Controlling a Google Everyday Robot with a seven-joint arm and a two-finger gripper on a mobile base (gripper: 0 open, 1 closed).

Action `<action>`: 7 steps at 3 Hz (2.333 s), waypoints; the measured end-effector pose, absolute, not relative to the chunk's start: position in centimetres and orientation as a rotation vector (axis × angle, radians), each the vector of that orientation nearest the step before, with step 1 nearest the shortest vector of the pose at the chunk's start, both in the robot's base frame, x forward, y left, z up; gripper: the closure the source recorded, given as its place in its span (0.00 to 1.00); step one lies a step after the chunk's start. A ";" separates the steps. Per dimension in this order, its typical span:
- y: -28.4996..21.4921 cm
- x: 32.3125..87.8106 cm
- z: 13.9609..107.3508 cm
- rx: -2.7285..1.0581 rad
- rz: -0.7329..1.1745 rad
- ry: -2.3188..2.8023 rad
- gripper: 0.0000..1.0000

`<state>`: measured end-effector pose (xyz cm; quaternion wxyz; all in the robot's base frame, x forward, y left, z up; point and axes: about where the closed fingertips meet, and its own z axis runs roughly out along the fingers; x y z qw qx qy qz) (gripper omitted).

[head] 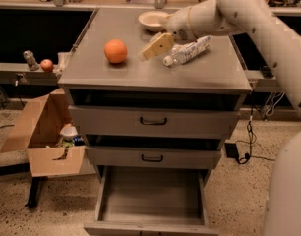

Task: Place orange into bottom drawer

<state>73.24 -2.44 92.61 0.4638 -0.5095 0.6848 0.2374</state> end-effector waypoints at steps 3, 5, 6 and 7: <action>2.2 76.5 88.1 -1.249 0.633 1.656 0.00; 4.4 78.5 87.3 -1.252 0.654 1.636 0.00; 5.5 79.0 86.8 -1.262 0.672 1.635 0.00; 6.5 79.2 86.5 -1.281 0.688 1.634 0.00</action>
Offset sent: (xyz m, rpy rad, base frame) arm 0.0362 0.0437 -0.0539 0.0486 0.0040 0.0070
